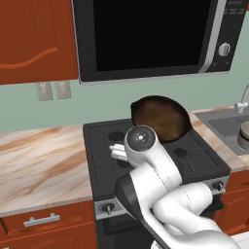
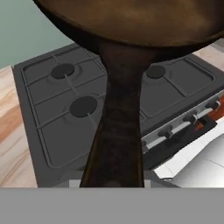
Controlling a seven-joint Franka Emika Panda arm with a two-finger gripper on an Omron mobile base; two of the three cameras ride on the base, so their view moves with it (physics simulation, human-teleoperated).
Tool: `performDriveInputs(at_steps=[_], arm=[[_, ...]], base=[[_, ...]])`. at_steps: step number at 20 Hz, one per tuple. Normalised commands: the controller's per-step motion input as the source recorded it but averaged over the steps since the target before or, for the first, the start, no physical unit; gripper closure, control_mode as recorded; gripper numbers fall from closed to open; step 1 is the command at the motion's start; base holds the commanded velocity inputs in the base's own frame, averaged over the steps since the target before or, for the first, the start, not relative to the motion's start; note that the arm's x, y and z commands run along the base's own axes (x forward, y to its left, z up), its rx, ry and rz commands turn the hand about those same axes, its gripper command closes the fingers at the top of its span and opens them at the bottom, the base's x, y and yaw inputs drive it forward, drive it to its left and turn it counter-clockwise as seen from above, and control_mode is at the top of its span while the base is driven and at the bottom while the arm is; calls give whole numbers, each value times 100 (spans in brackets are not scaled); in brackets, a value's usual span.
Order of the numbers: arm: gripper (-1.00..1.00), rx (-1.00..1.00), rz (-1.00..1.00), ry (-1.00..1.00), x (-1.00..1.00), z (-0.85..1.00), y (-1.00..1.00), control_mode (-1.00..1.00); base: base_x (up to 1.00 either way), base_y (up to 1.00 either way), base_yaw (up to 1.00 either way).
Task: Move the pot and pan from the stove into the sink.
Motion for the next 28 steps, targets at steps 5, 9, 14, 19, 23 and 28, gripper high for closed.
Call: performDriveInputs(at_steps=[5,9,14,19,23,28], arm=[[100,0,0,0,0,0,0,-100],[100,0,0,0,0,0,0,100],[100,0,0,0,0,0,0,100],[100,0,0,0,0,0,0,100],[100,0,0,0,0,0,0,100],[100,0,0,0,0,0,0,100]], base=[[0,0,0],[0,-23,0],[1,-56,0],[4,-73,0],[8,-73,0],[10,-76,0]])
